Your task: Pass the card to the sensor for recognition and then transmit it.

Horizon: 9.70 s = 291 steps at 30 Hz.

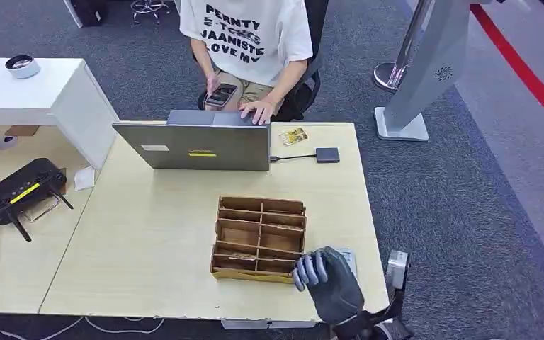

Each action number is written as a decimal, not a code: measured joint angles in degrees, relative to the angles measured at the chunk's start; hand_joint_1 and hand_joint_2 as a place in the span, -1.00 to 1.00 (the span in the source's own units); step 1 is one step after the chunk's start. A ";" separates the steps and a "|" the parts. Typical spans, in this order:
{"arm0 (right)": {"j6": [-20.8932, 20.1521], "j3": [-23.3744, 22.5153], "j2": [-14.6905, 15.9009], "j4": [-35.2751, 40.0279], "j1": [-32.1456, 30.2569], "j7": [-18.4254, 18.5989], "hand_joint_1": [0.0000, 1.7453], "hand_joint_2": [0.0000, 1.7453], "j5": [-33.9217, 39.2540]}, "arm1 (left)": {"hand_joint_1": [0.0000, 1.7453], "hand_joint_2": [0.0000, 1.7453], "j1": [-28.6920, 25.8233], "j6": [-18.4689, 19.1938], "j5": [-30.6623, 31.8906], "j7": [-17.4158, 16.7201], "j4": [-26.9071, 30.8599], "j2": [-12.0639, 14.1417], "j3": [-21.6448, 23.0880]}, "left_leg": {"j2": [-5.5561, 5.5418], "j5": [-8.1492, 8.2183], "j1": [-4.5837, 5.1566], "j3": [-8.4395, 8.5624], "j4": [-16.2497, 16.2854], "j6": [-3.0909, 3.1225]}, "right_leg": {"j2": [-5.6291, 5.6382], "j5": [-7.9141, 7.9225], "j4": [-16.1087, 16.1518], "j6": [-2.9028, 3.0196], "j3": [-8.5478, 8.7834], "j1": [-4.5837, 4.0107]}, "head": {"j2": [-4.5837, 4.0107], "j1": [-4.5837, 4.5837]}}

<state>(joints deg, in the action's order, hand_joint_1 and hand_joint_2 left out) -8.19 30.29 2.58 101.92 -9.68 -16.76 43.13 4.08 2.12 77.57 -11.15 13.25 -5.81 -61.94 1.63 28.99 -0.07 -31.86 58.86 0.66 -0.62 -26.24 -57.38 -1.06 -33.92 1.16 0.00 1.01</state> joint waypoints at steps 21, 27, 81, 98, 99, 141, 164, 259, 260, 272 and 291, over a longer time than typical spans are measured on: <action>-27.66 1.46 1.55 0.37 -0.88 -2.31 1.00 -1.00 11.24 | -1.00 -1.00 0.17 1.07 1.97 0.37 0.00 -0.11 -0.52 | 0.02 0.00 0.00 0.02 0.00 0.00 | 0.03 0.00 0.00 0.00 0.01 0.00 | 0.00 0.00; -41.90 3.98 2.30 -0.39 2.57 -8.14 1.00 -1.00 -10.52 | -1.00 -1.00 0.27 2.05 2.88 0.96 0.00 0.15 -0.41 | 0.05 0.00 0.00 0.05 0.00 0.00 | 0.07 0.01 0.00 0.01 0.02 0.00 | 0.00 -0.02; -41.42 10.89 8.37 0.48 8.24 -16.69 1.00 -1.00 -22.49 | -1.00 -1.00 0.41 2.51 3.17 1.57 0.00 1.22 1.01 | 0.05 0.00 0.00 0.07 0.00 0.00 | 0.07 0.02 0.00 0.02 0.05 0.00 | 0.00 0.00; -44.09 12.20 8.72 3.67 10.31 -23.10 1.00 -1.00 -33.16 | -1.00 -1.00 0.43 2.51 3.87 1.57 0.00 1.29 1.01 | 0.05 0.00 0.00 0.08 0.00 0.00 | 0.07 0.02 0.00 0.02 0.05 0.00 | 0.00 0.00; -43.94 12.18 8.77 3.74 10.31 -23.10 1.00 -1.00 -32.95 | -1.00 -1.00 0.42 2.54 3.89 1.57 0.00 1.29 1.01 | 0.05 0.00 0.00 0.08 0.00 0.00 | 0.07 0.02 0.00 0.02 0.05 0.00 | 0.00 -0.02; -35.22 7.98 5.20 0.79 5.13 -5.77 -1.00 -1.00 -4.22 | -1.00 -1.00 -0.14 7.41 -3.11 4.88 0.00 0.77 -2.51 | 0.04 0.00 0.00 0.05 0.00 0.00 | 0.06 0.00 0.00 0.00 0.04 0.00 | 0.00 0.00; -39.63 7.50 5.16 13.16 4.50 -16.33 -1.00 -1.00 -15.68 | -1.00 -1.00 -4.83 25.40 -11.45 11.80 4.59 0.31 -11.69 | 0.05 0.02 0.00 0.04 -0.01 0.01 | 0.06 -0.02 0.00 0.00 0.03 0.00 | 0.00 0.00; -4.44 -2.38 -2.91 -11.41 25.35 14.84 -1.00 -1.00 23.80 | -1.00 -1.00 1.15 0.79 11.52 1.05 0.83 -0.07 -8.52 | 0.07 -0.16 0.00 -0.02 -0.01 0.04 | 0.09 0.16 -0.02 0.03 -0.02 0.00 | 0.00 0.00; -4.44 -2.73 -2.97 -12.07 25.35 14.84 -1.00 -1.00 24.06 | -1.00 -1.00 1.16 0.74 11.52 1.03 0.83 -0.04 -8.35 | 0.07 -0.16 0.00 -0.02 0.00 0.04 | 0.09 0.16 -0.02 0.03 -0.02 0.00 | 0.00 0.00; -4.53 -5.11 -3.43 -15.32 25.25 14.91 -1.00 -1.00 24.65 | -1.00 -1.00 1.15 0.63 11.52 0.96 0.83 -0.04 -7.63 | 0.09 -0.16 -0.01 -0.02 -0.01 0.04 | 0.10 0.16 -0.02 0.04 -0.05 -0.01 | 0.00 -0.02; 2.78 -5.57 -3.93 -9.72 22.20 9.37 0.52 -1.00 11.39 | -1.00 -1.00 1.05 0.11 10.71 0.33 0.79 -0.09 -7.56 | 0.09 -0.16 0.00 -0.04 -0.01 0.04 | 0.10 0.16 -0.02 0.04 -0.07 -0.01 | 0.00 0.00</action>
<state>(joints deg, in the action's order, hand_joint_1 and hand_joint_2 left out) -5.41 24.72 -1.36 92.20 12.52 -7.39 54.52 5.13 2.23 88.28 -10.82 14.03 -5.90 -69.51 1.72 28.83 -0.07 -31.90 58.85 0.70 -0.51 -26.08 -57.40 -1.02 -33.99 1.15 0.00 1.01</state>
